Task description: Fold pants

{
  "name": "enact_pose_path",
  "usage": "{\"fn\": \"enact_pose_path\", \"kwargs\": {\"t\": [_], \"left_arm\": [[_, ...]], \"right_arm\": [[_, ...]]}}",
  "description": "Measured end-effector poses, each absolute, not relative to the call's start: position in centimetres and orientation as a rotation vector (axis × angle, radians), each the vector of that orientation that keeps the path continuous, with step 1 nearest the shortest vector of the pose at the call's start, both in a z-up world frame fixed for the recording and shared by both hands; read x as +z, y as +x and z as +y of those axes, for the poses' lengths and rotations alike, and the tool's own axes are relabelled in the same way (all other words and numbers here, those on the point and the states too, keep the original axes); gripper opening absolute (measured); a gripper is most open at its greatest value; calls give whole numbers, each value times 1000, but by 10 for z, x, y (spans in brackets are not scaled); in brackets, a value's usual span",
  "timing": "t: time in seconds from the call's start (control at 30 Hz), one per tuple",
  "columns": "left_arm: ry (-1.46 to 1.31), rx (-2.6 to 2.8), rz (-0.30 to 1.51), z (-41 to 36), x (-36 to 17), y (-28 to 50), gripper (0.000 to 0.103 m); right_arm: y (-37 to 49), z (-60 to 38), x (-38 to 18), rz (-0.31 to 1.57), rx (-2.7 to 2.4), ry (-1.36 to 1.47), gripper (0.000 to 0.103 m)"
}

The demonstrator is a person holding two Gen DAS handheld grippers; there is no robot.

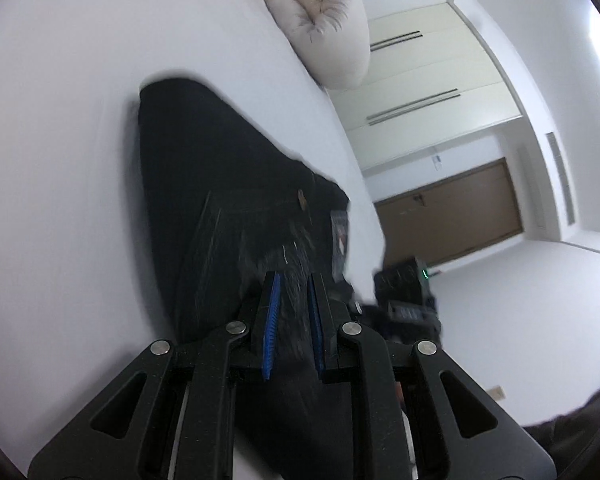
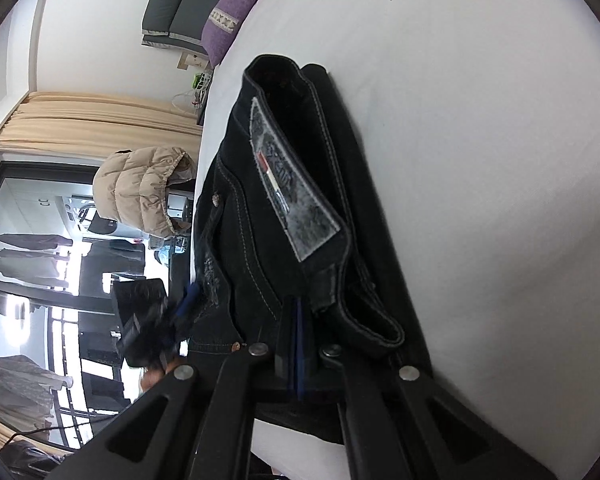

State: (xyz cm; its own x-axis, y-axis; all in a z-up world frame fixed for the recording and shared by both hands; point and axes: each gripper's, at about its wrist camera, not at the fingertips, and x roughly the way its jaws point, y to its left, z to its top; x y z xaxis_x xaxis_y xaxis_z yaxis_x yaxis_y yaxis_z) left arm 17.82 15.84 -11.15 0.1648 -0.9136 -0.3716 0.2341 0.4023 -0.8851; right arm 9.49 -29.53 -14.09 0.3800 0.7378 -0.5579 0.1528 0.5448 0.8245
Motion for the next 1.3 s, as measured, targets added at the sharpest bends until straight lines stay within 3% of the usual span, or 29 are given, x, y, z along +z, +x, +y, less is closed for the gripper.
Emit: {"fn": "enact_pose_path", "kwargs": {"t": [0.27, 0.67, 0.7, 0.73, 0.8, 0.87, 0.9, 0.97, 1.0, 1.03, 1.3], "left_arm": [[-765, -994, 1093, 163, -111, 123, 13], [-463, -904, 1060, 126, -98, 109, 13], [-444, -894, 1058, 122, -91, 106, 13], [-398, -876, 1035, 121, -75, 104, 14], [-360, -856, 993, 124, -56, 103, 14], [-369, -814, 951, 137, -42, 108, 14], [-377, -783, 948, 143, -41, 113, 19], [-403, -721, 963, 153, -47, 125, 49], [-423, -683, 980, 159, -52, 130, 74], [-460, -672, 994, 164, -57, 134, 79], [-542, -693, 1156, 131, -89, 163, 80]], "right_arm": [[91, -294, -140, 1131, 452, 941, 0], [78, -282, -125, 1049, 438, 874, 0], [74, -281, -118, 1036, 440, 871, 10], [72, -281, -112, 1022, 448, 873, 31], [63, -285, -93, 955, 465, 878, 59], [60, -292, -75, 903, 447, 841, 62], [63, -297, -71, 902, 441, 837, 62], [72, -308, -70, 922, 415, 840, 62], [79, -314, -71, 947, 396, 836, 62], [84, -317, -73, 963, 391, 834, 62], [140, -323, -110, 1150, 377, 835, 61]]}}
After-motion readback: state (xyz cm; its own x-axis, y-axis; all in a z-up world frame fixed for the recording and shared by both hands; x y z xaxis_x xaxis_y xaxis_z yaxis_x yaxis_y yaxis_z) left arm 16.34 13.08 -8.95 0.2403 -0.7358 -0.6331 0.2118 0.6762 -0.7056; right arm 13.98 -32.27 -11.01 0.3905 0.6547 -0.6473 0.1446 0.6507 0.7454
